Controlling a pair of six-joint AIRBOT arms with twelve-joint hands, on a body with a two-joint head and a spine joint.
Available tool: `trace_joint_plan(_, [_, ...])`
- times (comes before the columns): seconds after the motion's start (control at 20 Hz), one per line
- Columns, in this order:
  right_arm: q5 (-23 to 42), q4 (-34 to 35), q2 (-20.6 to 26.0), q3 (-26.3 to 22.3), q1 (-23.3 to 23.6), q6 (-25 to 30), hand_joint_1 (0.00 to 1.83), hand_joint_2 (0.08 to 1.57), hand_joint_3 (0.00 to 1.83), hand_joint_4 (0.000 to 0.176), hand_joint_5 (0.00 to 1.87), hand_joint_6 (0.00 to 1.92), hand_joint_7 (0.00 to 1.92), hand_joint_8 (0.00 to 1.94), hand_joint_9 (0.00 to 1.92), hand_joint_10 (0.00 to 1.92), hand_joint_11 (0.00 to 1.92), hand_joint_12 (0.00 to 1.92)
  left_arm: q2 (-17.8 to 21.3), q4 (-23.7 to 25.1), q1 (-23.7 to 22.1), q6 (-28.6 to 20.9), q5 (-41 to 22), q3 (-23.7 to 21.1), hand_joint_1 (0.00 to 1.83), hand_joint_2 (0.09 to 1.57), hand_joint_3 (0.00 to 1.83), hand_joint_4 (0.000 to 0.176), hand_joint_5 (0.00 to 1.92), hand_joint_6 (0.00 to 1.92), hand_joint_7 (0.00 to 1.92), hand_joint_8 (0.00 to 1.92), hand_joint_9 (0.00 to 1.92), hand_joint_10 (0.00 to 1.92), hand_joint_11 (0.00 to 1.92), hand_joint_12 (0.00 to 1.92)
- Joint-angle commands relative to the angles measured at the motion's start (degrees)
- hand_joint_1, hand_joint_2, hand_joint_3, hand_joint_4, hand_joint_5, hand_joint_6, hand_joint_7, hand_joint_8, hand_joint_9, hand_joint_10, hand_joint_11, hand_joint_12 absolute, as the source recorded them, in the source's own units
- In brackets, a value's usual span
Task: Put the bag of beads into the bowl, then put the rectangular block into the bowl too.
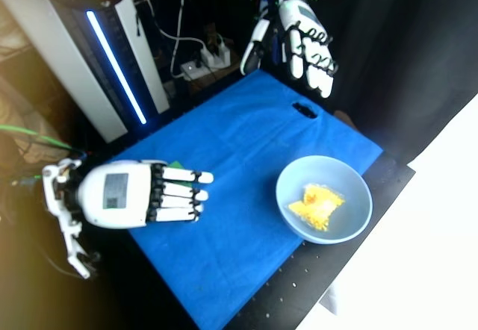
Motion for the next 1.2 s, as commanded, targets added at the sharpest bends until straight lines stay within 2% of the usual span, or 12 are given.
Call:
trace_joint_plan(0.0, [6.3,2.1,-0.3,0.2,1.0,0.1,0.91,1.02,0.0,0.0,0.79,0.01,0.55,1.4,0.48,1.74,0.39,1.92,-0.1,-0.8,-0.3,-0.3,-6.9,0.2,0.74,0.95,0.0,0.159,0.0,0.0,0.09,0.01,0.09,0.01,0.0,0.53])
trace_joint_plan(0.05, [6.3,2.1,-0.3,0.2,1.0,0.1,0.91,1.02,0.0,0.0,0.84,0.01,0.61,1.42,0.52,1.72,0.42,1.92,-0.2,-0.8,-0.3,-0.3,-6.9,0.2,0.75,0.95,0.0,0.168,0.0,0.0,0.11,0.01,0.12,0.02,0.0,0.55])
trace_joint_plan(0.15, [6.3,2.1,-0.5,0.1,1.0,0.1,0.94,1.01,0.0,0.0,0.97,0.01,0.77,1.31,0.65,1.63,0.51,1.92,-0.3,-0.8,-0.3,-0.3,-6.3,0.2,0.75,0.94,0.0,0.164,0.0,0.0,0.16,0.01,0.18,0.02,0.0,0.58])
trace_joint_plan(0.7, [14.9,2.5,2.1,-0.8,7.7,0.1,0.95,1.01,0.0,0.0,0.98,0.01,0.79,1.3,0.66,1.62,0.52,1.92,-0.9,-1.9,1.2,-0.6,-6.0,0.3,0.75,0.94,0.0,0.164,0.0,0.0,0.16,0.0,0.18,0.01,0.0,0.58])
trace_joint_plan(0.75, [14.9,2.5,2.1,-0.5,8.7,0.1,1.14,1.04,0.0,0.0,1.15,0.49,0.92,1.39,0.8,1.68,0.65,1.92,-1.0,-2.0,1.2,-0.6,-6.1,0.3,0.77,0.95,0.0,0.165,0.0,0.0,0.18,0.0,0.19,0.01,0.0,0.48])
trace_joint_plan(0.8, [14.9,2.8,2.1,0.1,9.3,0.1,1.17,1.04,0.0,0.0,1.14,0.66,0.95,1.41,0.83,1.71,0.69,1.92,-1.1,-2.1,1.2,-0.6,-6.2,0.3,0.77,0.95,0.0,0.165,0.0,0.0,0.19,0.0,0.19,0.01,0.0,0.44])
trace_joint_plan(0.9, [15.0,3.9,1.7,1.1,9.8,0.1,1.18,1.05,0.0,0.0,1.13,0.72,0.95,1.42,0.83,1.71,0.7,1.92,-1.3,-2.1,1.2,-0.6,-6.1,0.4,0.77,0.95,0.0,0.165,0.0,0.0,0.19,0.0,0.2,0.0,0.0,0.43])
trace_joint_plan(0.95, [14.9,3.9,1.6,1.3,9.8,0.1,1.14,1.08,0.01,0.0,1.05,0.86,1.03,1.3,0.98,1.53,0.83,1.78,-1.4,-2.1,1.2,-0.6,-6.2,0.4,0.77,0.96,0.0,0.159,0.0,0.0,0.15,0.0,0.15,0.0,0.0,0.33])
trace_joint_plan(1.0, [14.9,3.9,1.6,1.2,9.8,0.1,1.1,1.08,0.0,0.002,1.07,0.84,1.07,1.12,0.99,1.4,0.8,1.73,-1.4,-2.1,1.2,-0.6,-6.3,0.4,0.79,0.96,0.0,0.165,0.0,0.0,0.14,0.0,0.14,0.0,0.0,0.27])
trace_joint_plan(1.05, [14.9,3.9,1.6,0.7,9.8,0.1,1.1,1.08,0.0,0.002,1.07,0.84,1.07,1.12,0.99,1.4,0.8,1.73,-1.4,-2.1,1.2,-0.6,-6.3,0.4,0.79,0.96,0.0,0.165,0.0,0.0,0.14,0.0,0.14,0.0,0.0,0.27])
trace_joint_plan(1.1, [14.7,3.5,1.5,0.2,9.2,0.1,1.17,1.06,0.0,0.0,1.11,0.76,1.14,0.97,1.09,1.28,0.93,1.59,-1.4,-2.1,1.2,-0.6,-6.3,0.4,0.78,0.96,0.0,0.173,0.0,0.0,0.13,0.0,0.13,0.0,0.0,0.26])
trace_joint_plan(1.15, [14.3,3.2,1.3,-0.2,8.7,0.1,1.13,1.05,0.0,0.0,1.12,0.75,1.04,0.95,0.98,1.28,0.86,1.61,-1.4,-2.1,1.3,-0.8,-6.3,0.4,0.76,0.94,0.0,0.176,0.0,0.0,0.14,0.0,0.13,0.0,0.0,0.38])
